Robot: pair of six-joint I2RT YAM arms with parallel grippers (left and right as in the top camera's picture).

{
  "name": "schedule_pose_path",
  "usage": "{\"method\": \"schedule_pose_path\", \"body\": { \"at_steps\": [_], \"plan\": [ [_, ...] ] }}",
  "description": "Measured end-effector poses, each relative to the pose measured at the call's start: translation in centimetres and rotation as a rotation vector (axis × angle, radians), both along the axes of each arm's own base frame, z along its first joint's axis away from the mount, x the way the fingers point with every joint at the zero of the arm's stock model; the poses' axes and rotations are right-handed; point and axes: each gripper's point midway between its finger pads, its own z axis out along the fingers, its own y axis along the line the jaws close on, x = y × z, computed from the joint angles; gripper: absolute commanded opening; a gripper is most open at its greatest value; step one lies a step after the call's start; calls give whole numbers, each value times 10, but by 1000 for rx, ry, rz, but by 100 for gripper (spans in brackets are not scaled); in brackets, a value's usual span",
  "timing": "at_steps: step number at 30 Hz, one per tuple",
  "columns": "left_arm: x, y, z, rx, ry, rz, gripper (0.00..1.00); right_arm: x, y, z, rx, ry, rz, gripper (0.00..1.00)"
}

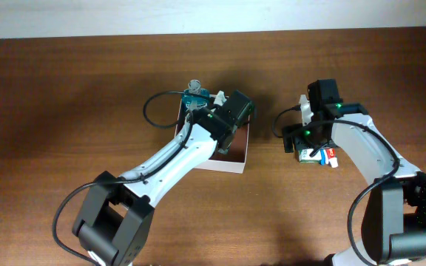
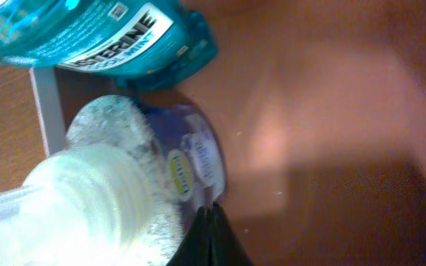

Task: Pack container

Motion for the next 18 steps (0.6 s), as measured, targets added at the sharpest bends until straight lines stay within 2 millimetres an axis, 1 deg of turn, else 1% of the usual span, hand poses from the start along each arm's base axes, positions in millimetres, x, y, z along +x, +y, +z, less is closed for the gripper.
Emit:
{"method": "schedule_pose_path", "body": {
  "at_steps": [10,18],
  "plan": [
    [3,14,4,75,-34,22,1,0,0,0,0,0,-1,99],
    [4,15,5,80,-37,21,0,0,0,0,0,0,0,99]
  ]
}}
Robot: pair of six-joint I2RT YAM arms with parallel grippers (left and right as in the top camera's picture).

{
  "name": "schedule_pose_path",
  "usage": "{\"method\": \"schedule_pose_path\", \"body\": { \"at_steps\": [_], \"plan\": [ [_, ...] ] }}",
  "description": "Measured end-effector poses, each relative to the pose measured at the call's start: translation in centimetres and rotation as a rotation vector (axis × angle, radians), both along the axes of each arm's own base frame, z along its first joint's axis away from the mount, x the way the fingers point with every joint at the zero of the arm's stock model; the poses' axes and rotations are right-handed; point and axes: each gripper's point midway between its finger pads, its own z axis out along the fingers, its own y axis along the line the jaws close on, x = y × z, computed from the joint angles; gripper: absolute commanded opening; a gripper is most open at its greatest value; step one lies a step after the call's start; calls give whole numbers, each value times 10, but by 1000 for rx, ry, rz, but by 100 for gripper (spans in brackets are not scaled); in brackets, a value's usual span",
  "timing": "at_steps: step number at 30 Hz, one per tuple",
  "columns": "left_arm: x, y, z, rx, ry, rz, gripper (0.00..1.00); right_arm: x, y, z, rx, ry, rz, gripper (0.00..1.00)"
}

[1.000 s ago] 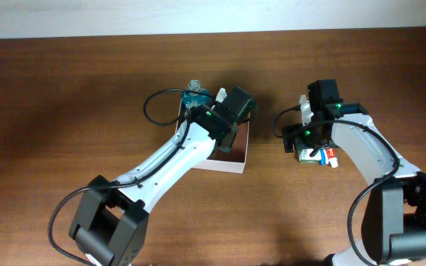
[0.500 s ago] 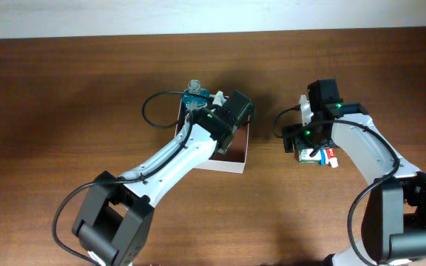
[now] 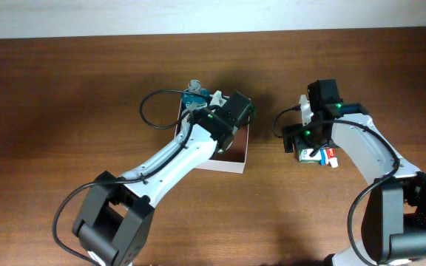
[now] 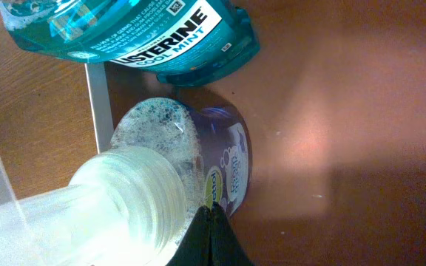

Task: Pack container

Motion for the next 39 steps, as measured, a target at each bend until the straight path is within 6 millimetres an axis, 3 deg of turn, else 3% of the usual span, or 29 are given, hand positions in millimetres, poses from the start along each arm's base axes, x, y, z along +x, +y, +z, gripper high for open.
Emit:
{"method": "schedule_pose_path", "body": {
  "at_steps": [8,12,17,18,22,24,27,29,33,35,39],
  "plan": [
    [-15,-24,-9,-117,114,-77,0,0,0,0,0,0,0,99],
    [-17,-35,6,-169,130,-114,0,0,0,0,0,0,0,99],
    [-17,-23,72,-257,27,-115,0,0,0,0,0,0,0,99],
    [-17,-11,100,-295,-32,-97,0,0,0,0,0,0,0,99],
    [-11,32,154,-358,-176,15,1,0,0,0,0,0,-1,99],
    [-6,75,173,-347,-253,160,1,0,0,0,0,0,0,99],
    [3,111,170,-335,-278,300,1,0,0,0,0,0,0,99],
    [8,132,156,-323,-264,392,0,0,0,0,0,0,0,99],
    [12,165,102,-295,-153,545,0,0,0,0,0,0,0,99],
    [13,173,77,-305,-82,589,1,0,0,0,0,0,0,99],
    [20,177,48,-378,6,637,1,0,0,0,0,0,-1,99]
  ]
}}
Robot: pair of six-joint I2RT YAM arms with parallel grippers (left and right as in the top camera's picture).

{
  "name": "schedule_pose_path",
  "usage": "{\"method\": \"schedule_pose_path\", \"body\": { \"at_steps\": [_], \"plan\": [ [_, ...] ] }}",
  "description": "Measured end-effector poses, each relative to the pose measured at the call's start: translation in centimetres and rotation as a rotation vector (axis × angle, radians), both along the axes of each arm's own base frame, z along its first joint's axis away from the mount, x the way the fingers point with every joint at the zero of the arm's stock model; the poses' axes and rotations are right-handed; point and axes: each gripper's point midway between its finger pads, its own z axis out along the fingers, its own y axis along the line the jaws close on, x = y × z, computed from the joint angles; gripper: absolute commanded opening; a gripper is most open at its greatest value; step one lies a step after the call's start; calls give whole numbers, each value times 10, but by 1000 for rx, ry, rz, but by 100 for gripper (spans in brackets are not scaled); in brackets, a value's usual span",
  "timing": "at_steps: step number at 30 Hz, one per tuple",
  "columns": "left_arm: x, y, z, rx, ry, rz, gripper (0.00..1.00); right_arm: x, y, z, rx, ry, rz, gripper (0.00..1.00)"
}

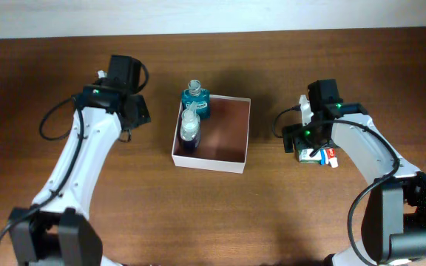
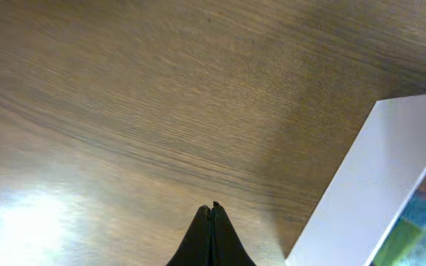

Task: Pack container
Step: 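Release the soap bottle and retract the left gripper to the left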

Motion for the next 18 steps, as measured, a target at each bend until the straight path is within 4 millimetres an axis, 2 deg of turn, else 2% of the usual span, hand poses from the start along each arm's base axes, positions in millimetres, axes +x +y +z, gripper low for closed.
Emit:
{"method": "schedule_pose_path", "body": {
  "at_steps": [3,9,11,14,18],
  "plan": [
    [4,-7,-15,-89,35,-13,1,0,0,0,0,0,0,99],
    [0,-42,-56,-262,169,-127,0,0,0,0,0,0,0,99],
    [-2,-48,-66,-291,199,-142,0,0,0,0,0,0,0,99],
    [-4,-57,-77,-334,234,-174,0,0,0,0,0,0,0,99],
    [-5,-68,-76,-390,235,-227,1,0,0,0,0,0,1,99]
  ]
}}
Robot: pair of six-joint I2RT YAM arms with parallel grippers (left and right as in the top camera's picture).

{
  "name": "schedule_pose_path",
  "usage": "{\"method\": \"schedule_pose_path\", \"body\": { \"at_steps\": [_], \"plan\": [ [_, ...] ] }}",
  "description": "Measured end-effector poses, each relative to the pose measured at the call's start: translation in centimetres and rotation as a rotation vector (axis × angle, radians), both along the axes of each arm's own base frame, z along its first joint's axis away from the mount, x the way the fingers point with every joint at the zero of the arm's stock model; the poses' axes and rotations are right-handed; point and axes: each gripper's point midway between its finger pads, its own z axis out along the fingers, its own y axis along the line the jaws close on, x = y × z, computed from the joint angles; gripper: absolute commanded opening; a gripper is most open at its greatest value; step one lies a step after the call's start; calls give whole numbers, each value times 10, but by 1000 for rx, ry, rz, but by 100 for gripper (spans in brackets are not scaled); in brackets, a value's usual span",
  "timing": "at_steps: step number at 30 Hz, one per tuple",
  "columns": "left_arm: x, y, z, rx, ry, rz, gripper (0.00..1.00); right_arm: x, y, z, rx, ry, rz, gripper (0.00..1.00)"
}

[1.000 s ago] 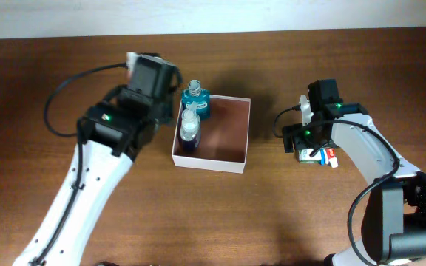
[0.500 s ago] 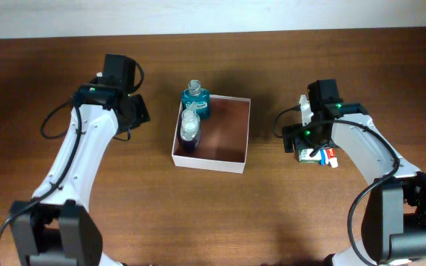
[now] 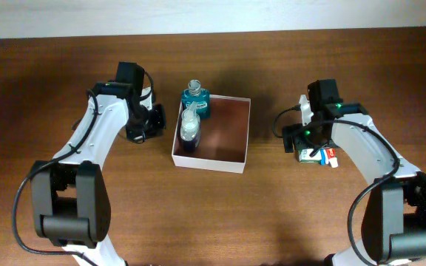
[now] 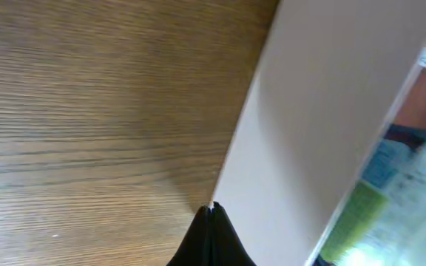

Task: Pack container
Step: 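Release the soap bottle and retract the left gripper to the left, then lower the right gripper onto the green Dettol soap bar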

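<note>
A white box with a brown floor (image 3: 228, 133) stands mid-table. In its left part are a blue mouthwash bottle (image 3: 195, 98) at the back corner and a clear bottle with a purple label (image 3: 189, 129) in front of it. My left gripper (image 3: 159, 119) is shut and empty, its tips (image 4: 213, 209) right at the outside of the box's white left wall (image 4: 309, 111). The bottles (image 4: 394, 177) show blurred beyond that wall. My right gripper (image 3: 311, 146) hangs over a green, white and red package (image 3: 319, 157) right of the box; its jaws are hidden.
The brown wooden table (image 3: 65, 192) runs out to a pale strip along the far edge (image 3: 213, 15). Cables loop beside both wrists. The box's right half shows bare floor.
My left gripper has moved from the open table left of the box to right against the outside of the box's left wall. It stays shut. The right arm has not moved.
My left gripper was inside the box, shut, beside the clear bottle and the mouthwash. It stood much the same a moment later. Then it was out over the table on the left, and now it is at the box's left wall. The right arm stayed over the package.
</note>
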Motion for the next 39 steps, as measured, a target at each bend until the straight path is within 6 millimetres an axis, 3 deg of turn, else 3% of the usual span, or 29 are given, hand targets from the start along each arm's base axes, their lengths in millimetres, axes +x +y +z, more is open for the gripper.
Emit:
{"method": "schedule_pose_path", "body": {
  "at_steps": [12,23,39],
  "plan": [
    [-1,-17,2,-78,-11,-51,0,0,0,0,0,0,-1,99],
    [-10,-46,8,-194,7,-102,1,0,0,0,0,0,0,99],
    [-12,-53,11,-236,14,-109,1,0,0,0,0,0,0,99]
  ]
}}
